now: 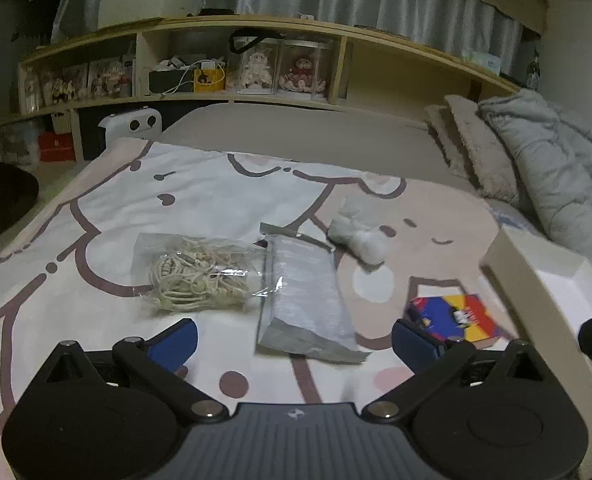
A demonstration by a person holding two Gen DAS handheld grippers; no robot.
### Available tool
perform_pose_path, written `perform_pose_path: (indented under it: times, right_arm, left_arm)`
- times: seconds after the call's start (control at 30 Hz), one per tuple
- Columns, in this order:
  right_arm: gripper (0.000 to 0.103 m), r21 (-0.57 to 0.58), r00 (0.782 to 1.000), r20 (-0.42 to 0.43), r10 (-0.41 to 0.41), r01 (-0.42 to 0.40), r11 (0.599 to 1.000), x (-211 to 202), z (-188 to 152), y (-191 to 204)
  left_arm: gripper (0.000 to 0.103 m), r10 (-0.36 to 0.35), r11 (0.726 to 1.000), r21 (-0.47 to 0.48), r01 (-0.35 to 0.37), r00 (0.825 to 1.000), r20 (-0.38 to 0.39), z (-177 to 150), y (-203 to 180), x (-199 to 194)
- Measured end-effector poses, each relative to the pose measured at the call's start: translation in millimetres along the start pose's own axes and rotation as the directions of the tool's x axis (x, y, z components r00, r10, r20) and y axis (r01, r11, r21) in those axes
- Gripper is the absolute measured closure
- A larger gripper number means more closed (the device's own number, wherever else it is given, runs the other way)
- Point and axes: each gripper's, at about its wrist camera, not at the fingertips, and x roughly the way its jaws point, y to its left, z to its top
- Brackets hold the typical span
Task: Organize objects
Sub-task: 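Withdraw both tools from the tray back over the bed, then grasp the grey packet with the left tool while the right tool grasps the card box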
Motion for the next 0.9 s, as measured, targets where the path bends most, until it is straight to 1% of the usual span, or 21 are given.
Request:
perform_pose_path:
  times: [0.1,0.17,0.27,0.3,0.4,0.53,0.63,0.7,0.73,0.8,0.83,0.87,0.9]
  right_arm:
    - [0.0,-0.023,0.999,-0.031,0.023,-0.024,0.999,14,-6,13]
    - [0.0,-0.029,0.998,-0.048,0.032,-0.033,0.999,23,-12,21]
    - [0.0,-0.031,0.997,-0.066,0.028,-0.03,0.999,35,-19,27]
    - [0.0,-0.031,0.997,-0.067,0.028,-0.031,0.999,40,-22,29]
    - [0.0,-0.04,0.997,-0.075,0.014,-0.017,0.999,52,-28,33]
    - [0.0,-0.046,0.997,-0.079,-0.007,0.004,0.999,69,-28,34]
    - [0.0,-0.072,0.996,-0.084,-0.017,0.011,0.997,82,-27,35]
    - [0.0,-0.083,0.996,-0.087,-0.028,0.021,0.996,88,-26,34]
    - [0.0,-0.087,0.995,-0.091,-0.033,0.025,0.996,93,-25,33]
    - [0.0,-0.102,0.995,-0.092,-0.048,0.038,0.994,100,-24,32]
    - [0.0,-0.115,0.994,-0.092,-0.054,0.043,0.992,105,-24,32]
    - [0.0,-0.126,0.994,-0.092,-0.057,0.046,0.991,108,-24,31]
    - [0.0,-0.142,0.994,-0.089,-0.059,0.046,0.989,111,-24,32]
  left_arm:
    - [0.012,-0.012,1.0,0.005,0.012,1.0,-0.004,-4,4,9]
    - [0.022,-0.032,0.999,-0.014,0.032,0.999,-0.008,-5,8,13]
    - [0.029,-0.042,0.998,-0.053,0.041,0.999,-0.017,-6,14,21]
    - [0.029,-0.047,0.997,-0.065,0.045,0.999,-0.018,-7,16,22]
    - [0.033,-0.054,0.995,-0.085,0.053,0.998,-0.013,-7,18,27]
    - [0.049,-0.073,0.994,-0.086,0.072,0.997,-0.008,-5,17,34]
    - [0.063,-0.081,0.993,-0.093,0.078,0.996,-0.025,-6,17,41]
    - [0.065,-0.084,0.992,-0.095,0.08,0.996,-0.037,-9,18,44]
    - [0.067,-0.081,0.993,-0.093,0.077,0.996,-0.04,-9,18,45]
    - [0.076,-0.082,0.992,-0.095,0.078,0.996,-0.045,-10,18,44]
    - [0.086,-0.087,0.992,-0.096,0.082,0.995,-0.052,-9,18,44]
    - [0.1,-0.093,0.991,-0.098,0.087,0.994,-0.059,-8,18,43]
    - [0.103,-0.098,0.991,-0.098,0.092,0.993,-0.065,-8,17,42]
